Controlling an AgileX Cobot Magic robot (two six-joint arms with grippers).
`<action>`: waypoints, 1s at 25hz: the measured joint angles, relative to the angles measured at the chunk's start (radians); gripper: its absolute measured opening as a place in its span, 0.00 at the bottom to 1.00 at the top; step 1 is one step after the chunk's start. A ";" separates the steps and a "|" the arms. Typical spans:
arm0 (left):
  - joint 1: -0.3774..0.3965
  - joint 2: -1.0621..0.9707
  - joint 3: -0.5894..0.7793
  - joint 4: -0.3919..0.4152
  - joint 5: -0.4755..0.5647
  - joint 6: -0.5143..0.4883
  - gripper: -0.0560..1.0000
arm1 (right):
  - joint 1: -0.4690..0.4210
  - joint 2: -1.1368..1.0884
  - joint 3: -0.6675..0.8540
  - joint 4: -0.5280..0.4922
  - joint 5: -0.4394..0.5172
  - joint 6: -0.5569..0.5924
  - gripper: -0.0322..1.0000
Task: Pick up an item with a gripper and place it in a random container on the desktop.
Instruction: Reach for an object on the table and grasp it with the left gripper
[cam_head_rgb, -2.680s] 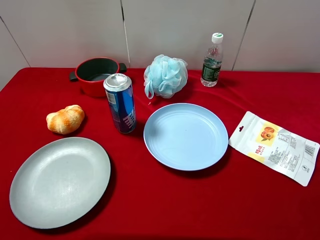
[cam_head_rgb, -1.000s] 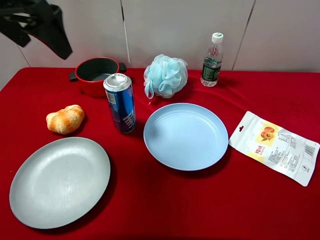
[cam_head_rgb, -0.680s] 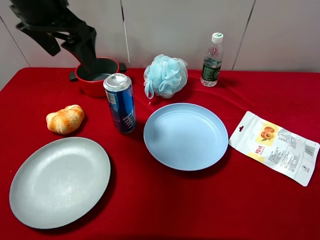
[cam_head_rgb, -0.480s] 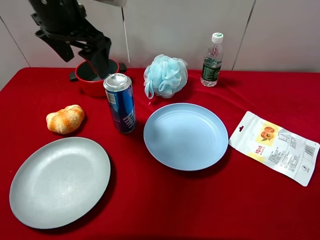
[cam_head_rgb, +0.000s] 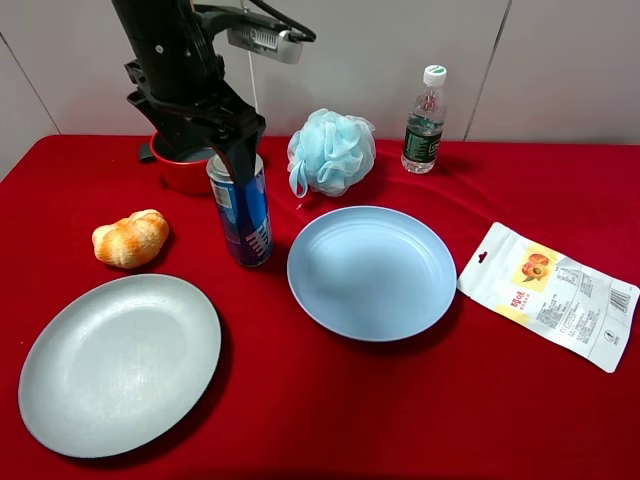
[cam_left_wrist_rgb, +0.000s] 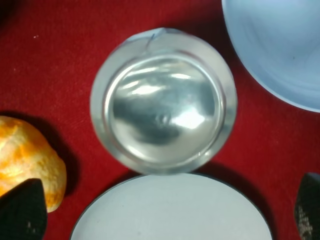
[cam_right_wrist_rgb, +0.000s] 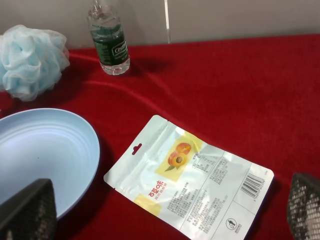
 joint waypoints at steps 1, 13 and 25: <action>0.000 0.008 0.000 0.001 0.000 0.000 1.00 | 0.000 0.000 0.000 0.000 0.000 0.000 0.70; 0.000 0.095 0.000 0.009 0.000 -0.001 1.00 | 0.000 0.000 0.000 0.000 0.000 0.000 0.70; 0.000 0.150 0.001 0.011 -0.049 0.035 1.00 | 0.000 0.000 0.000 0.000 0.000 0.000 0.70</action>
